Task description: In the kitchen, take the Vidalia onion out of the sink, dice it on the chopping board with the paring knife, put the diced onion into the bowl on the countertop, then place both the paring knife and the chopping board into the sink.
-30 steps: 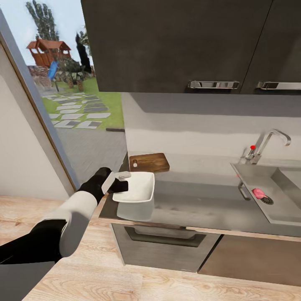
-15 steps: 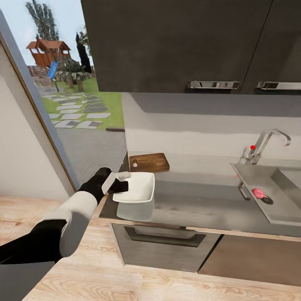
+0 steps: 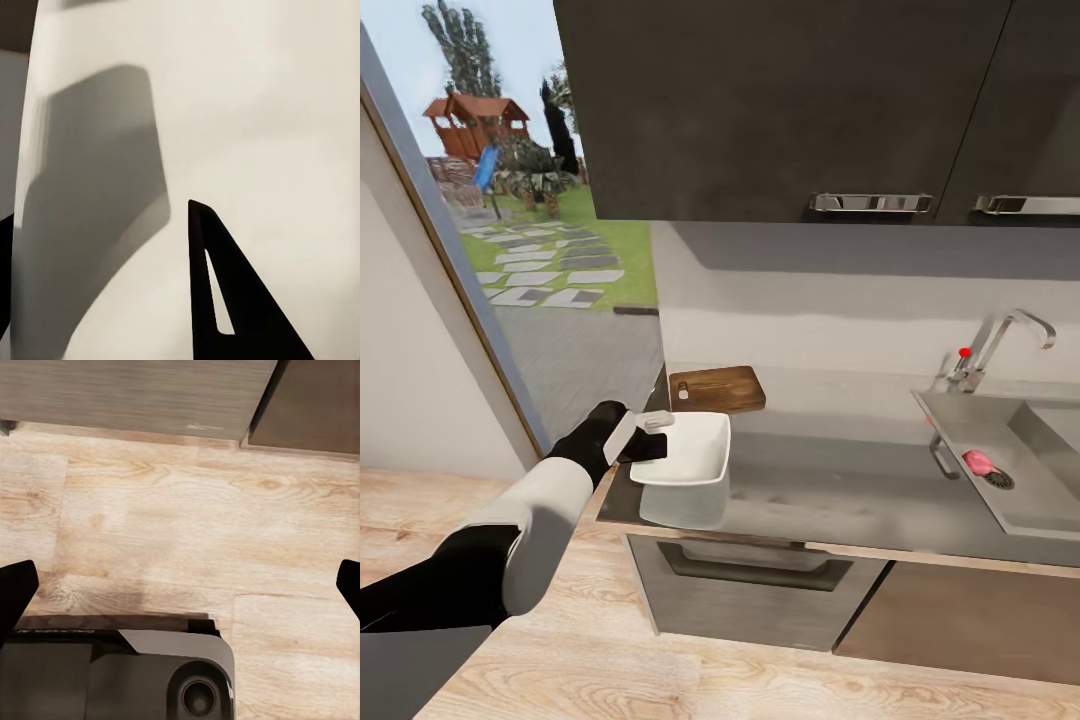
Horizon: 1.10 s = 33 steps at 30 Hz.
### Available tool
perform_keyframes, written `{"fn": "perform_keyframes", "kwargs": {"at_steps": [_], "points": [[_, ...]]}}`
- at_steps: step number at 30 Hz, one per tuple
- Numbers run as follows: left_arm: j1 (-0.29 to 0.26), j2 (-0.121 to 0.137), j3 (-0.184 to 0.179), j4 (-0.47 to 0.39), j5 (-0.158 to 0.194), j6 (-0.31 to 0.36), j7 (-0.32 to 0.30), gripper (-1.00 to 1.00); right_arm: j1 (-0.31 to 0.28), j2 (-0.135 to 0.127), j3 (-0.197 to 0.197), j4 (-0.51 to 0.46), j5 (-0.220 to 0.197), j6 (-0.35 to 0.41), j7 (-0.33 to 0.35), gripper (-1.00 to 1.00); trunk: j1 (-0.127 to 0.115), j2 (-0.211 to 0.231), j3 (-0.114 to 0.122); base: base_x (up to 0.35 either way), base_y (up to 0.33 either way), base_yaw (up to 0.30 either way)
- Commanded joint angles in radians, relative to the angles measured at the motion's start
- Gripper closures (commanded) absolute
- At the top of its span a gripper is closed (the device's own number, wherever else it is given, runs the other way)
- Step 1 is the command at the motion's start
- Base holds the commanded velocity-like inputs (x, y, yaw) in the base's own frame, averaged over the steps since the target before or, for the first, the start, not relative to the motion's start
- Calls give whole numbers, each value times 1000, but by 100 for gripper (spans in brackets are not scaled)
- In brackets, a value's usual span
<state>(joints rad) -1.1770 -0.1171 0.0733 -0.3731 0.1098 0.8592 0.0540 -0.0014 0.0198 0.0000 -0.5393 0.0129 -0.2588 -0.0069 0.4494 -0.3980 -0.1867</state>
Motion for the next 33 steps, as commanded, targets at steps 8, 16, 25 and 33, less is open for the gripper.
{"fn": "perform_keyframes", "kwargs": {"at_steps": [8,16,25,33], "points": [[0,-1,7,3,8,4,6,100,0,0,-1,-1,1,-2,-1,-100,1,-2,-3,0,0,0],[0,-1,7,12,8,4,5,100,0,0,-1,-1,1,-1,-1,-100,1,-2,-13,0,0,0],[0,-1,6,13,8,4,5,100,0,0,-1,-1,1,-1,-1,-100,1,-2,-28,0,0,0],[0,-1,6,12,8,4,6,100,0,0,0,-1,1,-2,-1,-100,1,-2,-32,23,0,0]]}}
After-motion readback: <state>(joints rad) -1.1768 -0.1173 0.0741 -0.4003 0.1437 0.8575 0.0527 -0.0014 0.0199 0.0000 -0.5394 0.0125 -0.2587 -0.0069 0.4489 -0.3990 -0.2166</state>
